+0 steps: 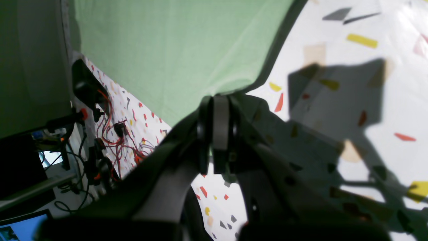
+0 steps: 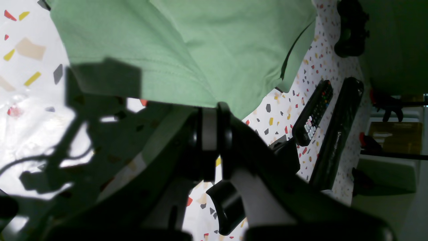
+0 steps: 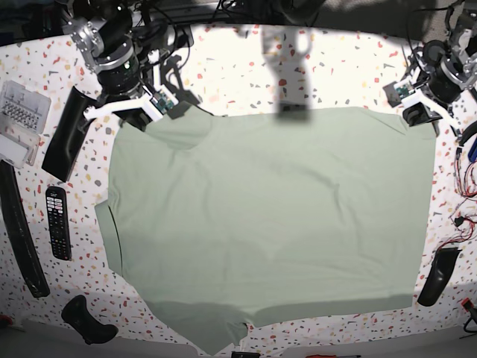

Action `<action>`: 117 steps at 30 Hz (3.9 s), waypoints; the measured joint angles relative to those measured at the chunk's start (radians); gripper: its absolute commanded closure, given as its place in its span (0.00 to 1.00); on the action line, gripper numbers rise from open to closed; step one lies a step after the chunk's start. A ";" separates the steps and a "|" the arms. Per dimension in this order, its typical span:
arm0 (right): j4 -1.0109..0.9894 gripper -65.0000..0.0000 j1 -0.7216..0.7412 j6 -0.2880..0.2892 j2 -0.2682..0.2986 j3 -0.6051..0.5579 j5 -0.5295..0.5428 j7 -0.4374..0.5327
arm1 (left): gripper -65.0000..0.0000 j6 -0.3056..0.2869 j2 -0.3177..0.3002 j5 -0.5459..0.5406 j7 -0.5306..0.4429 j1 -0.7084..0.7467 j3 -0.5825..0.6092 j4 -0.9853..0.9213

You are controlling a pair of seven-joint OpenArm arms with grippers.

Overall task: Fold the T-shirt properly
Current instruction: 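Lift the collar edge and fold it over toward the hem with both grippers, then release and move the right gripper along the folded shirt toward the hem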

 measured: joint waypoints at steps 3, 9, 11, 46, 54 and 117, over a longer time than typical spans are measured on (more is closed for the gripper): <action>0.000 1.00 0.019 0.000 0.000 0.000 0.001 0.005 | 1.00 0.000 0.000 -0.001 0.000 -0.018 0.001 0.000; 0.000 1.00 0.090 0.001 0.026 -0.001 0.139 0.019 | 1.00 0.000 0.000 -0.001 0.000 -0.085 0.001 0.000; 0.000 1.00 0.109 0.001 0.043 -0.001 0.137 0.017 | 1.00 0.000 0.000 -0.001 0.000 -0.108 0.001 0.000; -0.332 1.00 0.496 0.051 0.053 -0.005 0.320 0.113 | 1.00 0.003 0.150 -0.275 -0.023 -0.507 0.004 -0.328; -0.409 1.00 0.631 0.095 0.050 -0.006 0.349 0.116 | 1.00 0.000 0.150 -0.379 -0.023 -0.554 0.004 -0.401; -0.717 1.00 0.972 0.056 -0.136 -0.332 0.327 -0.030 | 1.00 0.001 0.155 -0.379 -0.087 -0.714 0.004 -0.643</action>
